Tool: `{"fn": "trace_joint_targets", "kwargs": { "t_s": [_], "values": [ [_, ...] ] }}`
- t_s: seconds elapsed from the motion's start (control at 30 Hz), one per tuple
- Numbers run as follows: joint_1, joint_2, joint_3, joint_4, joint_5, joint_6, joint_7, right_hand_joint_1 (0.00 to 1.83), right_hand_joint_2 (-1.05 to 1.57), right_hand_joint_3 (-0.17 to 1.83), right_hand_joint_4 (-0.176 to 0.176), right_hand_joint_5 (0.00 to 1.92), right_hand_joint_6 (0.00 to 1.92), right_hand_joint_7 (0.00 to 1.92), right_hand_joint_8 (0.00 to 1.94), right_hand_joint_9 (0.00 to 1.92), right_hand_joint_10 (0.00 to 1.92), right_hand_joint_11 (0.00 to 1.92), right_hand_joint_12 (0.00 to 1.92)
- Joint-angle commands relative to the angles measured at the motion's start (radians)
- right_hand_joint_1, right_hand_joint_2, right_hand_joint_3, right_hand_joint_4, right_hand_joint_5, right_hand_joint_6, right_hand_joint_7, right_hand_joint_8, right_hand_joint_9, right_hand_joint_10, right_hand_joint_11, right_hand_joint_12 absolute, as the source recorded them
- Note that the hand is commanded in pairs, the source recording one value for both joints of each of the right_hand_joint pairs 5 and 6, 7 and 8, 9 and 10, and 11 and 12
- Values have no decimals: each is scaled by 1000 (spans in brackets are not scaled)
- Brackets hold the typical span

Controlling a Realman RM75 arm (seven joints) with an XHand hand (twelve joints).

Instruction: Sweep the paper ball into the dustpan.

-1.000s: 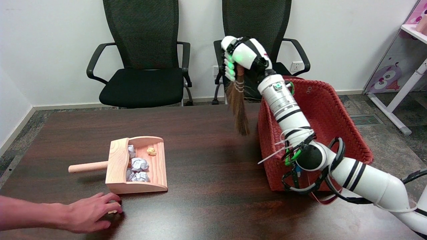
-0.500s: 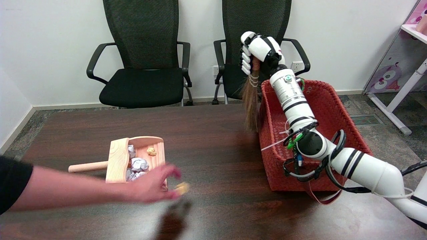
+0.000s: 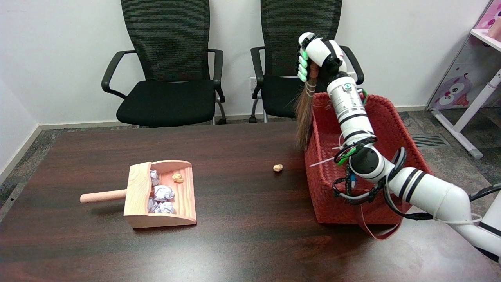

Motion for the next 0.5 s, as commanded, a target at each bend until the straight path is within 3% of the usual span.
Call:
{"fn": "trace_joint_targets", "kwargs": {
  "t_s": [0.03,0.23,0.5],
  "values": [
    [10,2,-22,23,20,-54,24,771,1571,1827,22,1920,1920,1920,1920,1920,1920,1920,1920],
    [13,2,-94,23,7,-2,163,775,1553,1833,21,1920,1920,1920,1920,1920,1920,1920,1920],
    [-54,9,-125,-96,-179,33,224,792,1571,1749,20,1920,1920,1920,1920,1920,1920,1920,1920]
  ]
}}
